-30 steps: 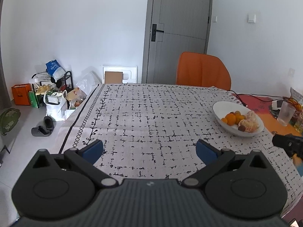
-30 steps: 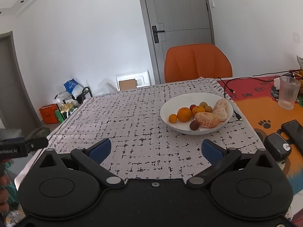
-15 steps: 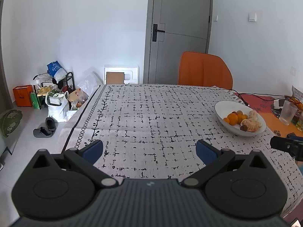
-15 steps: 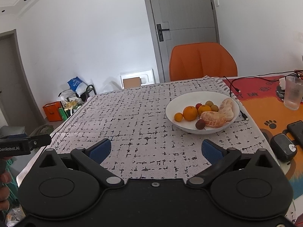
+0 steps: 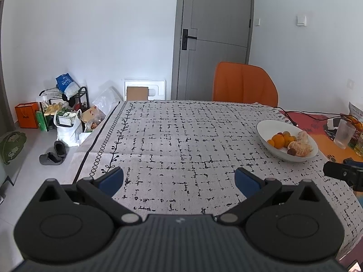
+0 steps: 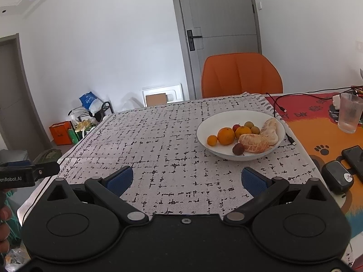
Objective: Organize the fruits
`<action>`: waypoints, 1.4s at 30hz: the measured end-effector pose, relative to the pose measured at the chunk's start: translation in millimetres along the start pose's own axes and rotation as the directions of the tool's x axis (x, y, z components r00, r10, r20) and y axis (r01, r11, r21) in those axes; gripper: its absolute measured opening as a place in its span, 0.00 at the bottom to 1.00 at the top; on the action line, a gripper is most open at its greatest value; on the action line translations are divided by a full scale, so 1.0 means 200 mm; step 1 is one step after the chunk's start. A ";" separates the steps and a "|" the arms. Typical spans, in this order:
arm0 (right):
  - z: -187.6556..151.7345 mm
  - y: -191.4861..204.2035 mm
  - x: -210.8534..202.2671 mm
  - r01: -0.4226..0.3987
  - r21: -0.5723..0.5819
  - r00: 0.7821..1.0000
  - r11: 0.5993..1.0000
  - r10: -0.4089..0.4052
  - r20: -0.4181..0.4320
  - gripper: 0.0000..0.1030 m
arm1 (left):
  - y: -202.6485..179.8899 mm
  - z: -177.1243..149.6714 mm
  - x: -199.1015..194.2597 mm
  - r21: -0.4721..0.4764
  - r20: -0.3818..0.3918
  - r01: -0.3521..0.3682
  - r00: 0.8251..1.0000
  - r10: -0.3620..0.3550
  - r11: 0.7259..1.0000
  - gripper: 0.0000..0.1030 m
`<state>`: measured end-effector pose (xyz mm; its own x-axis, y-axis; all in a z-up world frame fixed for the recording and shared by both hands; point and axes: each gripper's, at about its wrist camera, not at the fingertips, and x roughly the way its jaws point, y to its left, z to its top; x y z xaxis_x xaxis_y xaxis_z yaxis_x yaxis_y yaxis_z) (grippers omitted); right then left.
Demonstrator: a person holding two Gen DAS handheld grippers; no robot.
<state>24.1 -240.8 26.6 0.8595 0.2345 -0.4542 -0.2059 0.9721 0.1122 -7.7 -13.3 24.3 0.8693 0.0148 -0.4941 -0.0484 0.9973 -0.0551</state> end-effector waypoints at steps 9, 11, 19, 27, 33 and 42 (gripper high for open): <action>0.00 0.02 0.00 -0.009 -0.014 1.000 1.000 0.009 0.006 1.00 | 0.00 0.00 0.00 0.003 0.006 -0.001 1.000 0.001 1.000 1.00; 0.00 0.02 0.00 -0.007 -0.014 1.000 1.000 0.008 0.006 1.00 | 0.01 0.00 0.00 0.001 0.006 0.001 1.000 -0.001 1.000 1.00; 0.00 0.00 0.00 0.001 -0.013 1.000 1.000 0.000 0.009 1.00 | 0.00 -0.01 0.01 0.008 -0.001 -0.004 1.000 0.004 1.000 1.00; 0.00 0.00 -0.01 -0.006 -0.004 1.000 1.000 0.006 0.003 1.00 | -0.01 -0.01 -0.01 0.011 -0.004 -0.004 1.000 0.004 1.000 1.00; -0.01 -0.01 0.01 -0.003 -0.001 1.000 1.000 0.003 -0.001 1.00 | -0.01 -0.01 -0.01 0.020 0.001 -0.002 1.000 0.002 1.000 1.00; -0.01 -0.01 0.00 0.001 -0.003 1.000 1.000 -0.001 0.005 1.00 | -0.01 -0.01 0.00 0.014 -0.001 0.002 1.000 -0.002 1.000 1.00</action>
<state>23.6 -243.3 25.2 0.8619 0.2339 -0.4500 -0.2065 0.9723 0.1097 -9.2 -14.6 22.2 0.8691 0.0131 -0.4945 -0.0399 0.9983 -0.0436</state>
